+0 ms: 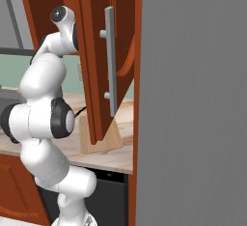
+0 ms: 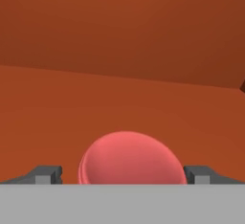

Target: Pick the bread, place it on the cutting board, pick the jam, place it on the counter, and close the cabinet.

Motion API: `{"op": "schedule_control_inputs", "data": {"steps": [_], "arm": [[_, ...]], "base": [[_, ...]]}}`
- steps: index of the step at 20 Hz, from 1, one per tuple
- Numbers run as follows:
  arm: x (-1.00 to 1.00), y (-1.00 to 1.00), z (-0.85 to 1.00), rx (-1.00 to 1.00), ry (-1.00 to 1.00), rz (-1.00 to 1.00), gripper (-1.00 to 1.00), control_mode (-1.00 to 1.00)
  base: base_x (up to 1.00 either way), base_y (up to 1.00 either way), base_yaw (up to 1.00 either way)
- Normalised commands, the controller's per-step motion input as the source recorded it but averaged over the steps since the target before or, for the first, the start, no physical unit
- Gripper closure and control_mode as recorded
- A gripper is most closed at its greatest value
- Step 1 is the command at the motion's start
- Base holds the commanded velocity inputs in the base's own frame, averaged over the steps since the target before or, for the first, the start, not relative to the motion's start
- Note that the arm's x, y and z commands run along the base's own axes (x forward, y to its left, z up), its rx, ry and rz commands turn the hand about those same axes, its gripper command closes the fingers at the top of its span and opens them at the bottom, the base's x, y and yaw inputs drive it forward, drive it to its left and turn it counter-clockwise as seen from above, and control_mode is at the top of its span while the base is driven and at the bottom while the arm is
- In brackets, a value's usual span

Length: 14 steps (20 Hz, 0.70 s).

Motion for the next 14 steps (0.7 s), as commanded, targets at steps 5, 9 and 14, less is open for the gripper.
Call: {"op": "schedule_control_inputs", "data": {"steps": [5, 9, 14], "arm": [[0.14, 0.00, -0.13, 0.00, 0.00, 0.00, -1.00, -1.00], [0.05, 0.00, -0.07, 0.00, 0.00, 0.00, -1.00, -1.00], [0.04, 0.02, -0.12, 0.00, 0.01, 0.00, 1.00, -1.00]], "base": [[0.00, 0.00, 0.00], [0.00, 0.00, 0.00], [0.00, 0.00, 0.00]]}}
